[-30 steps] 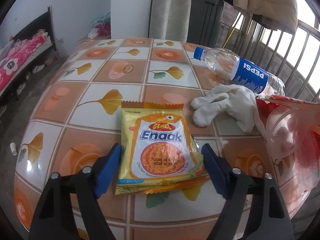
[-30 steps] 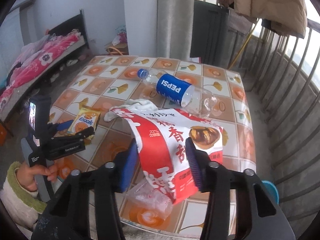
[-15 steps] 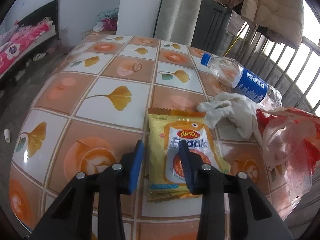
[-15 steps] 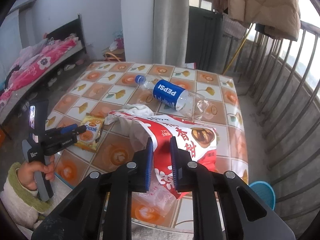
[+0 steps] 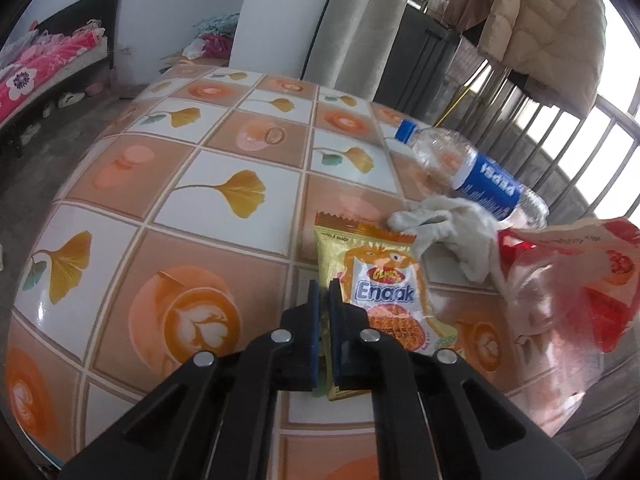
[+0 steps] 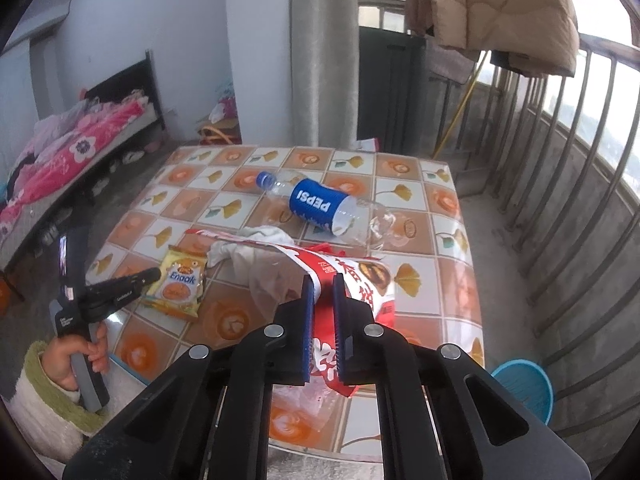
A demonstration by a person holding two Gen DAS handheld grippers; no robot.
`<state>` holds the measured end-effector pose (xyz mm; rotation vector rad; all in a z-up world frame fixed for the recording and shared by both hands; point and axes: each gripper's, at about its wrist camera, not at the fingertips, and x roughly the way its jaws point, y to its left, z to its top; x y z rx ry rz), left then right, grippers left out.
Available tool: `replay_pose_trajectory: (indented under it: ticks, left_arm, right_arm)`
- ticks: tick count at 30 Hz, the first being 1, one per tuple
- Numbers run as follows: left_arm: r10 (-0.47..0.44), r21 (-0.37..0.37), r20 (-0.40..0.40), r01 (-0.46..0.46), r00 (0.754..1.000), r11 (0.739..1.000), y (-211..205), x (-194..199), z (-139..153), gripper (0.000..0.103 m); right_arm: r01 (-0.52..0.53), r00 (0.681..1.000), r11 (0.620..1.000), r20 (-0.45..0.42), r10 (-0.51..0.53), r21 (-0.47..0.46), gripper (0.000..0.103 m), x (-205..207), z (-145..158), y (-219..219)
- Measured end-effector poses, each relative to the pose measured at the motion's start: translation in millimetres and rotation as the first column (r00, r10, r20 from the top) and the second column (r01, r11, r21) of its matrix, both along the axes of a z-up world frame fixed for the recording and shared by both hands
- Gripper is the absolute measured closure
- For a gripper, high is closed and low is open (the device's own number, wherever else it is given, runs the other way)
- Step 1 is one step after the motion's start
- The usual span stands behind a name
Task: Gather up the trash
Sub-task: 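Grasp the yellow Enaak packet with the left gripper while the right gripper grasps the red-white bread bag, then carry the Enaak packet and bread bag over the blue wastebasket with both grippers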
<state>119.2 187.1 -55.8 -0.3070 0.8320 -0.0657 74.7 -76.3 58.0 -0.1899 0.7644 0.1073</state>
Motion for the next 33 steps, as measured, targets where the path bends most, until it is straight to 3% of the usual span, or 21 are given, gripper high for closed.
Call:
replay_pose_trajectory:
  ticks: [5,20,33]
  left_arm:
    - [-0.013,-0.007,0.031,0.013,0.999,1.000,-1.5,-2.8,9.4,0.099]
    - [-0.049,-0.121,0.204,0.075,0.978,0.990,-2.0,-26.8,63.5,0.101]
    - [-0.059,-0.110,0.309,0.098,0.949,0.989,-3.5,-42.2,105.5,0.101]
  right_arm:
    - [0.028,0.999,0.999,0.015,-0.029,0.015,0.098,-0.1,3.7,-8.9]
    - [0.098,0.992,0.989,0.065,-0.106,0.115,0.100,-7.8,22.2,-44.0]
    - [0.115,0.982,0.984,0.134,-0.134,0.138,0.101,-21.1,40.2,-55.2]
